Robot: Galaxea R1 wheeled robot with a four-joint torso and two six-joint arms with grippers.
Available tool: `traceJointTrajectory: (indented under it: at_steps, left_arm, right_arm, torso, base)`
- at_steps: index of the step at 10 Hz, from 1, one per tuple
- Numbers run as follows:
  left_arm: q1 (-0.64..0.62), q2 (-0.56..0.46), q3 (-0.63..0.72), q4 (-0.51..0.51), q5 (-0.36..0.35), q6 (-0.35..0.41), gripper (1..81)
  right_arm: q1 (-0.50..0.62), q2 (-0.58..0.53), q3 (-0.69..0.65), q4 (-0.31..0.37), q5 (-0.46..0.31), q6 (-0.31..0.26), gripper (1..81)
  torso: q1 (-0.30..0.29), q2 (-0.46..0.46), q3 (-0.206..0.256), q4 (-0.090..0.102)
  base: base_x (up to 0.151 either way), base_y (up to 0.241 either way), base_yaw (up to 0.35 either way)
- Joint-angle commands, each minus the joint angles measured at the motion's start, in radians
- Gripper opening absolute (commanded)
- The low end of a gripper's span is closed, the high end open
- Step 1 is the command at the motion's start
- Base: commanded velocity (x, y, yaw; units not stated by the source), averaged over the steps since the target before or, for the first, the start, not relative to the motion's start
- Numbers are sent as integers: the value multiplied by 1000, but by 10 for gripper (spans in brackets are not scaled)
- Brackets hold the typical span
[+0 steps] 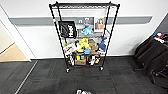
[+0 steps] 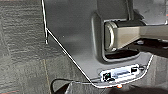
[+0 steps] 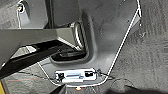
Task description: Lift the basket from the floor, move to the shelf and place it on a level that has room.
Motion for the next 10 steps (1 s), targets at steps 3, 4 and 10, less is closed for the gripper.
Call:
traceJointTrajectory:
  at_steps: [3,4,10]
  left_arm:
    - [-43,-123,148,-47,84,-1,811]
    - [-57,-151,182,-63,87,-4,811]
    - [-153,-218,221,-185,139,-4,811]
  right_arm:
    - [42,-171,271,3,-70,9,811]
    - [53,-196,306,4,-70,11,811]
    - [99,-217,318,24,-77,12,811]
  torso:
    - [0,0,0,0]
    - [64,-100,0,0]
    - [146,-231,0,0]
  base:
    - [0,0,0]
    - [0,0,0]
    - [0,0,0]
